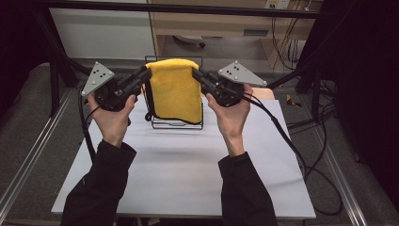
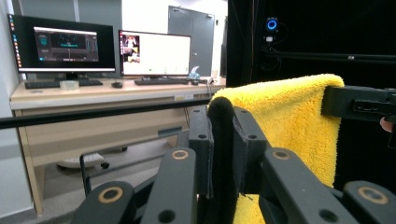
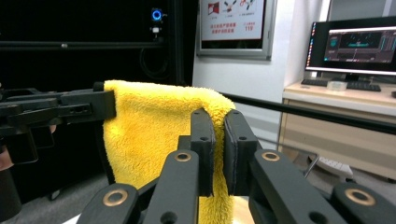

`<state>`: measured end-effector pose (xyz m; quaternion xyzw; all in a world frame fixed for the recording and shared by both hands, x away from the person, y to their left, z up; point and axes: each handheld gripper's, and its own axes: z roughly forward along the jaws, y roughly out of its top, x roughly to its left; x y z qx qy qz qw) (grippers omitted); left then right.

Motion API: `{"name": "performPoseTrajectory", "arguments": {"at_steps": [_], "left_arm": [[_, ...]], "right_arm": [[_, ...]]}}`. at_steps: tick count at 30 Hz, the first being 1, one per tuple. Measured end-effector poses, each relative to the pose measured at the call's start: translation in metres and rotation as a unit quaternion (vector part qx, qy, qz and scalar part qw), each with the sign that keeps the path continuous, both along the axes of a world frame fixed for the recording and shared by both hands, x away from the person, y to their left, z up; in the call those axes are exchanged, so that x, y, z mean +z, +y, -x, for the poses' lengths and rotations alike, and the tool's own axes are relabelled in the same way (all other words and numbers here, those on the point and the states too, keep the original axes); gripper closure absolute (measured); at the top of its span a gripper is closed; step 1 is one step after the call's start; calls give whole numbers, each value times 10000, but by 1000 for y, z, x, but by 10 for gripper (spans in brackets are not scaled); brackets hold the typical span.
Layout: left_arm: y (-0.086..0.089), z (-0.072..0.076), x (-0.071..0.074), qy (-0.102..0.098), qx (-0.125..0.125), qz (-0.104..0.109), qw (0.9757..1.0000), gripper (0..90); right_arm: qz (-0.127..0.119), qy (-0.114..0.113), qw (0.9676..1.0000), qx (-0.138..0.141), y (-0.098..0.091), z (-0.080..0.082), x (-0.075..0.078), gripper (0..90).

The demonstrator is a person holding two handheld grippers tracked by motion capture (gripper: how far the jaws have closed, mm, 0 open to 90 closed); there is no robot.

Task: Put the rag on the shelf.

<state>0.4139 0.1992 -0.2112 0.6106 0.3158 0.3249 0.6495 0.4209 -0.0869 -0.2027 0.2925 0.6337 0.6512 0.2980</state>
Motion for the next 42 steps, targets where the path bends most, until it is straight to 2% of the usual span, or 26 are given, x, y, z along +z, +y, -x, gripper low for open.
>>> {"name": "performPoseTrajectory", "arguments": {"at_steps": [14,20,31,42], "left_arm": [[-1,-8,33,-230,68,79,9997,796],[-2,-12,44,-295,105,58,9995,796],[-1,-23,60,-351,120,154,9992,796],[-5,-37,78,-460,188,46,9988,796]], "right_arm": [[-148,-250,9996,-20,3,-11,29,840],[-165,-320,9993,-20,3,-16,41,841],[-229,-409,9989,-63,5,-26,58,841],[-309,-518,9981,-130,5,-42,72,840]]}}
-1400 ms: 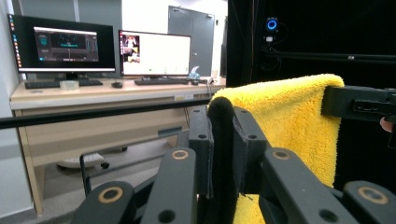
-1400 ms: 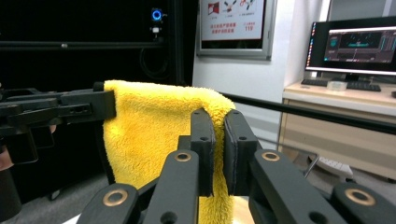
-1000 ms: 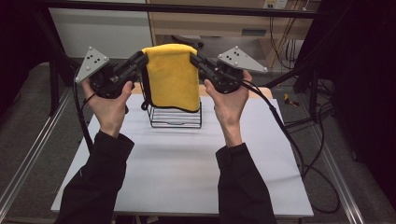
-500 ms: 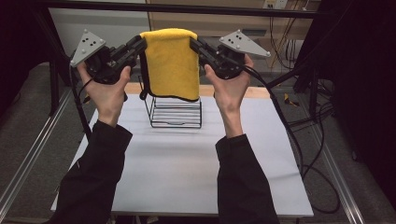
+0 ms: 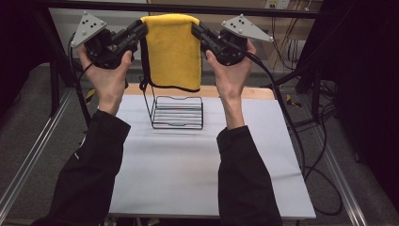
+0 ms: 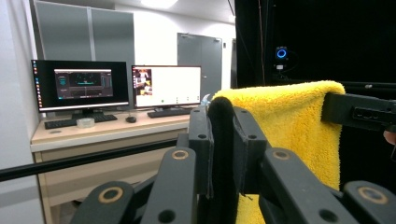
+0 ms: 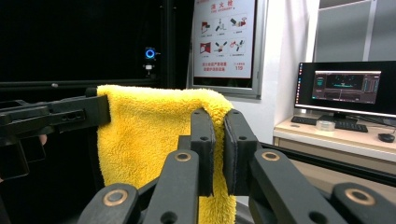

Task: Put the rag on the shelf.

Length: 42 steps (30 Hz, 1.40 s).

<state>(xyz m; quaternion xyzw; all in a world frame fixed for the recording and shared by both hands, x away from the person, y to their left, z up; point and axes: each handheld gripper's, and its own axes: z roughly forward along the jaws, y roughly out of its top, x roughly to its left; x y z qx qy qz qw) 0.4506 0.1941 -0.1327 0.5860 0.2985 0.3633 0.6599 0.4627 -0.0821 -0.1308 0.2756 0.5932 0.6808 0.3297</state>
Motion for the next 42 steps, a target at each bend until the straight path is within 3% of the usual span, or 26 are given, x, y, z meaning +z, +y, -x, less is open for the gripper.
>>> {"name": "performPoseTrajectory", "arguments": {"at_steps": [25,28,34,42], "left_arm": [[4,-51,17,74,131,89,9998,795],[5,-57,13,122,164,53,9998,796],[8,-68,-5,219,100,34,9997,795],[11,-68,-28,366,4,-190,9991,795]], "right_arm": [[32,-70,9999,-139,8,-48,18,840],[79,-63,9998,-148,8,-52,15,840],[221,48,9996,-144,8,-62,-3,839],[447,244,9986,-115,6,-61,-24,839]]}}
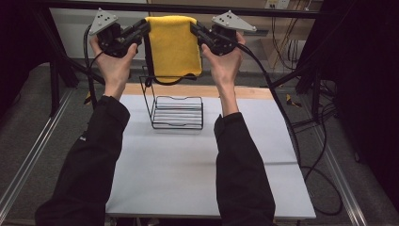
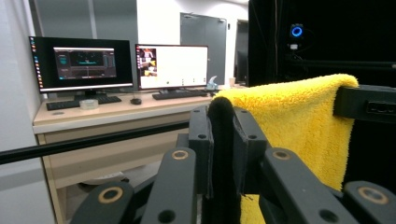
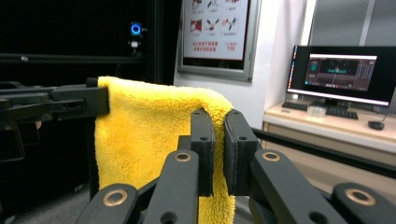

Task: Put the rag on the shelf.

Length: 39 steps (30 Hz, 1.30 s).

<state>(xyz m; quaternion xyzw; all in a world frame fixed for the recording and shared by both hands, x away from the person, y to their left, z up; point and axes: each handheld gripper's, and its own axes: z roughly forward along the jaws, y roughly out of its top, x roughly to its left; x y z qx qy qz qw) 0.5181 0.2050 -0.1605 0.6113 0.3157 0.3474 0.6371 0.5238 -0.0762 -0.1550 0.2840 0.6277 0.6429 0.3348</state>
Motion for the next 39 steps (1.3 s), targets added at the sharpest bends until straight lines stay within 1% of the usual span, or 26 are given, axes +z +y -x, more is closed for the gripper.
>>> {"name": "performPoseTrajectory", "arguments": {"at_steps": [1,2,3,4,6,7,8,11,13,15,16,19,23,25,26,28,33,35,36,37,39], "left_arm": [[1,2,-3,9,-20,-42,10000,795],[1,3,-5,36,-34,-88,9999,795],[2,5,-7,69,-29,-176,9998,795],[3,7,-9,82,-31,-200,9998,795],[5,9,-14,153,-82,-203,9996,795],[5,10,-16,192,-108,-236,9995,795],[6,11,-18,216,-126,-274,9993,795],[7,13,-24,294,-188,-229,9991,794],[8,14,-27,347,-199,-278,9988,794],[8,14,-31,400,-188,-343,9984,794],[8,14,-32,424,-188,-343,9983,794],[9,16,-37,452,-221,-353,9981,793],[11,21,-41,434,-264,-493,9975,793],[12,22,-41,439,-254,-511,9974,792],[13,24,-41,409,-233,-536,9975,792],[13,27,-41,405,-308,-544,9972,792],[16,34,-46,437,-376,-531,9969,791],[17,38,-48,459,-395,-538,9967,791],[17,40,-49,470,-393,-571,9965,790],[18,41,-51,484,-402,-608,9962,790],[18,44,-53,518,-388,-646,9958,789]], "right_arm": [[0,0,10000,0,0,0,0,839],[57,12,10000,-1,0,2,-2,839],[111,66,9999,35,0,5,-7,839],[135,100,9998,59,0,6,-10,839],[162,139,9998,59,1,7,-13,838],[205,189,9996,74,1,9,-18,838],[224,214,9995,77,1,10,-20,838],[198,290,9993,105,0,11,-25,838],[203,307,9993,118,0,12,-28,837],[252,307,9991,114,0,13,-29,838],[294,305,9990,111,1,13,-30,837],[287,354,9989,135,1,14,-35,837],[311,390,9986,185,0,17,-40,836],[303,390,9986,186,1,18,-41,836],[299,368,9987,204,1,20,-42,836],[321,342,9987,206,0,21,-42,836],[445,279,9983,244,1,33,-44,834],[465,271,9983,238,2,35,-45,834],[511,279,9980,232,3,40,-46,833],[511,279,9980,232,3,40,-46,833],[576,310,9976,214,5,45,-49,833]]}}
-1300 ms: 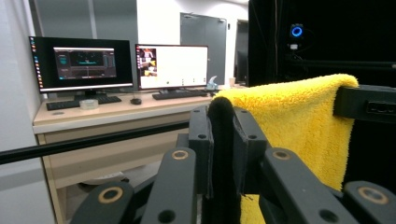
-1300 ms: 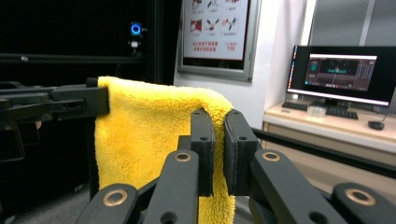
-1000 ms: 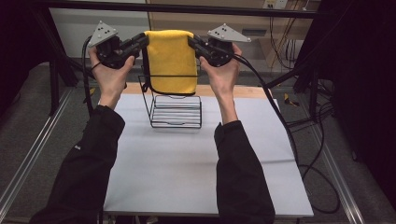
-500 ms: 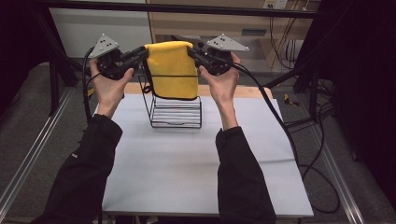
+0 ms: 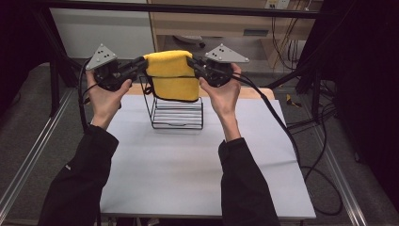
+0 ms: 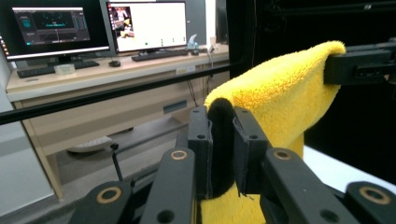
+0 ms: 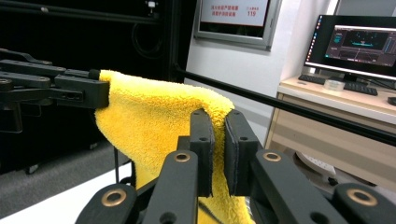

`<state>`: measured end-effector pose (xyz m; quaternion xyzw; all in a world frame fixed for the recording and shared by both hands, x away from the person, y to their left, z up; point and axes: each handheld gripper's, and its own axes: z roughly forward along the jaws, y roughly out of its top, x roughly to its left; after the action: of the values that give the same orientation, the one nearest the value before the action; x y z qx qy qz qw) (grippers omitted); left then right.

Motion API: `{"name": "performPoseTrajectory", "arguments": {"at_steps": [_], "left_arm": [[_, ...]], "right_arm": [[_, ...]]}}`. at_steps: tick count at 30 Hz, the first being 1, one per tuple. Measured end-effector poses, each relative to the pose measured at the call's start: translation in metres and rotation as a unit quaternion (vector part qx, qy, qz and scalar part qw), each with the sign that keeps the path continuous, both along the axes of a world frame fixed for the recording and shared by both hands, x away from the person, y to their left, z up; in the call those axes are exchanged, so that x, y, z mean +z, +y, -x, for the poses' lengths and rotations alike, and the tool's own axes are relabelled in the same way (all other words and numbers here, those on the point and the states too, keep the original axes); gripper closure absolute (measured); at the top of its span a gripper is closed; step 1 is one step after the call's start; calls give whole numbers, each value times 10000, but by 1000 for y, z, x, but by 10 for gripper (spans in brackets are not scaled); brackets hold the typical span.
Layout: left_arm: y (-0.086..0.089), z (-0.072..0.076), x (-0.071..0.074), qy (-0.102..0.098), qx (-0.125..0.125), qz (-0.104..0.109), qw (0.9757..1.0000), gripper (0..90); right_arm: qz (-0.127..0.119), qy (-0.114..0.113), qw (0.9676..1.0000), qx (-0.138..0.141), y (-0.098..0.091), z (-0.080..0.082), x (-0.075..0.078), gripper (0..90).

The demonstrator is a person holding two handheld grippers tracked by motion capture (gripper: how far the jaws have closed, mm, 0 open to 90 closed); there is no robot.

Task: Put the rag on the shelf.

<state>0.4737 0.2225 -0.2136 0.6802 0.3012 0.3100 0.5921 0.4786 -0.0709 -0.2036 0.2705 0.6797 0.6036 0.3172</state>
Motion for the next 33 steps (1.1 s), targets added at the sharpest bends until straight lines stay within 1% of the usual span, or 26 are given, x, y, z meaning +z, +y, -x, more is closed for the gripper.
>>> {"name": "performPoseTrajectory", "arguments": {"at_steps": [1,4,5,6,7,8,9,10,12,13,15,18,19,22,24,25,26,29,30,33], "left_arm": [[0,1,-1,16,8,-47,10000,789],[1,6,-5,57,-16,-89,9999,788],[0,7,-6,71,-31,-77,9999,788],[0,8,-7,83,-47,-96,9999,787],[0,10,-8,80,-55,-140,9999,787],[-1,11,-8,75,-57,-184,9998,786],[-2,12,-9,76,-62,-203,9997,786],[-2,13,-9,80,-56,-262,9996,786],[-4,15,-11,95,-54,-339,9994,786],[-4,16,-12,96,-57,-365,9993,785],[-3,17,-13,152,-88,-342,9993,784],[-4,19,-16,232,-113,-424,9988,780],[-4,20,-18,258,-126,-436,9986,777],[-4,23,-23,292,-108,-546,9980,773],[-4,24,-26,354,-115,-570,9977,767],[-4,24,-28,378,-122,-592,9975,761],[-4,25,-30,392,-125,-622,9972,761],[-5,24,-33,462,-138,-686,9965,752],[-5,24,-34,495,-146,-693,9963,742],[-5,24,-33,609,-174,-672,9957,723]], "right_arm": [[0,0,10000,0,0,0,0,833],[66,27,10000,12,2,4,-2,832],[56,68,10000,25,1,5,-3,832],[-11,166,9998,49,-1,6,-5,831],[-11,166,9998,49,-1,6,-5,831],[-12,228,9997,68,-3,8,-8,831],[-12,228,9997,68,-3,8,-8,831],[6,278,9996,93,-4,10,-11,830],[29,288,9995,99,-4,11,-13,830],[30,344,9993,142,-5,13,-15,829],[42,365,9992,160,-6,14,-17,829],[100,433,9988,185,-7,17,-21,828],[194,470,9986,175,-7,19,-24,827],[255,488,9983,186,-7,20,-26,826],[254,519,9981,198,-6,21,-30,826],[268,575,9978,201,-7,21,-34,826],[268,575,9978,201,-7,21,-34,826],[285,639,9973,210,-7,20,-40,824],[303,664,9971,221,-7,20,-43,823],[287,681,9970,226,-8,19,-46,823]]}}
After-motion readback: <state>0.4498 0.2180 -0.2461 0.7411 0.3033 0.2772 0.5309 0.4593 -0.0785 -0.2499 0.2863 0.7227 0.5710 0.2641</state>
